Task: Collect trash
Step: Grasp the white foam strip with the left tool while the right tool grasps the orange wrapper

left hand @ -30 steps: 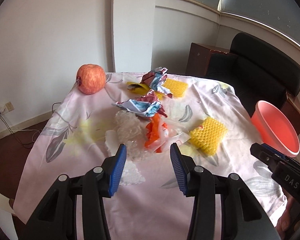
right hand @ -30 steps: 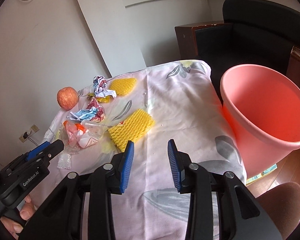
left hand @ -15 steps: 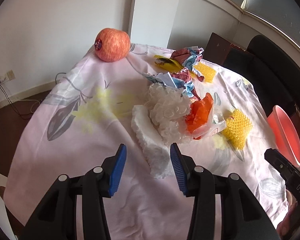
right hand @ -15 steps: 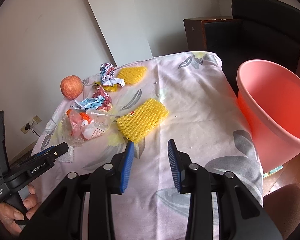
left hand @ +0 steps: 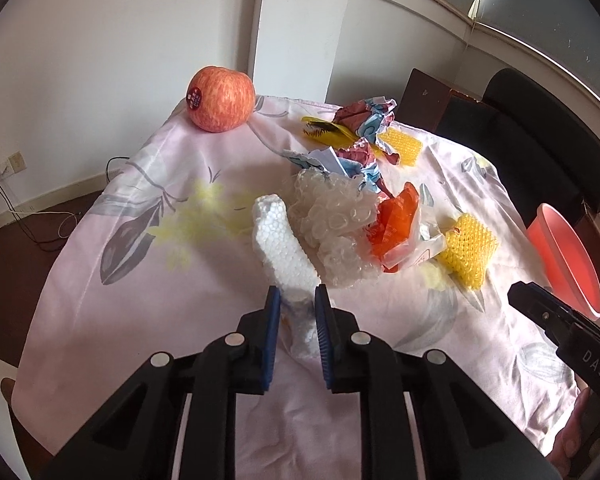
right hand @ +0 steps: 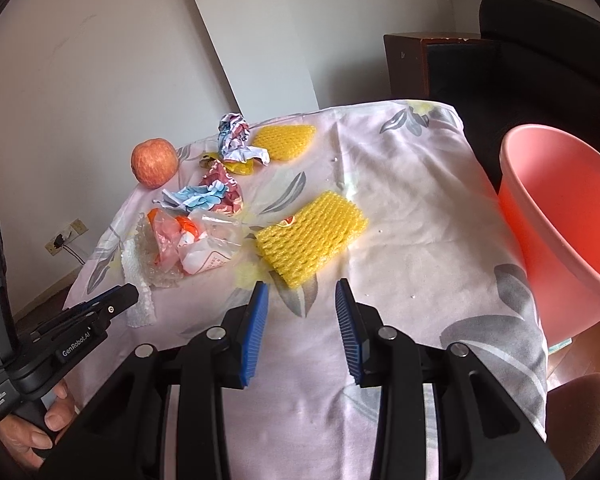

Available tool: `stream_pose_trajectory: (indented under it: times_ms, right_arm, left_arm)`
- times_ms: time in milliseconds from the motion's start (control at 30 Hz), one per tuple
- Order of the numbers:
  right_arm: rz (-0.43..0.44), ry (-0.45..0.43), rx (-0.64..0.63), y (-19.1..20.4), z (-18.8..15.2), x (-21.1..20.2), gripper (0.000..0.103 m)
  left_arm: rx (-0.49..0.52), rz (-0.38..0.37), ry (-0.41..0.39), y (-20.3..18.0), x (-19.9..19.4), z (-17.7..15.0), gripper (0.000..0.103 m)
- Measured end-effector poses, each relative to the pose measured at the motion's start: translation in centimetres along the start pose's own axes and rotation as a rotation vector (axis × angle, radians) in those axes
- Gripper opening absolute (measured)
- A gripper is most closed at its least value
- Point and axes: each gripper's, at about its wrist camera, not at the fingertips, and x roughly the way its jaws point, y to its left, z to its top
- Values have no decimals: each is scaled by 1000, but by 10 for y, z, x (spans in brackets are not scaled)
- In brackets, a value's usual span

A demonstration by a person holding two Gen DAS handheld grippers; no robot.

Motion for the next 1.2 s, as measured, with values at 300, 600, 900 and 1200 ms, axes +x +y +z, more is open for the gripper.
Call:
stream_pose_trajectory:
  times_ms: [300,600,900,1200]
  right_arm:
    - [126,2,-17,27,13,4,35]
    - [182,4,-127,75,25,24,35]
    - [121,10,-230,96,25,47,11]
    - [142,-6,-233,89,19,35,6]
  left_arm:
    - [-34,41,-38,22,-14,-1,16]
    - [-65,31,-21,32,-13,-6,16]
    - [-79,32,-11,33,-13,-6,16]
    - [-80,57,0,28,-12,-5,16]
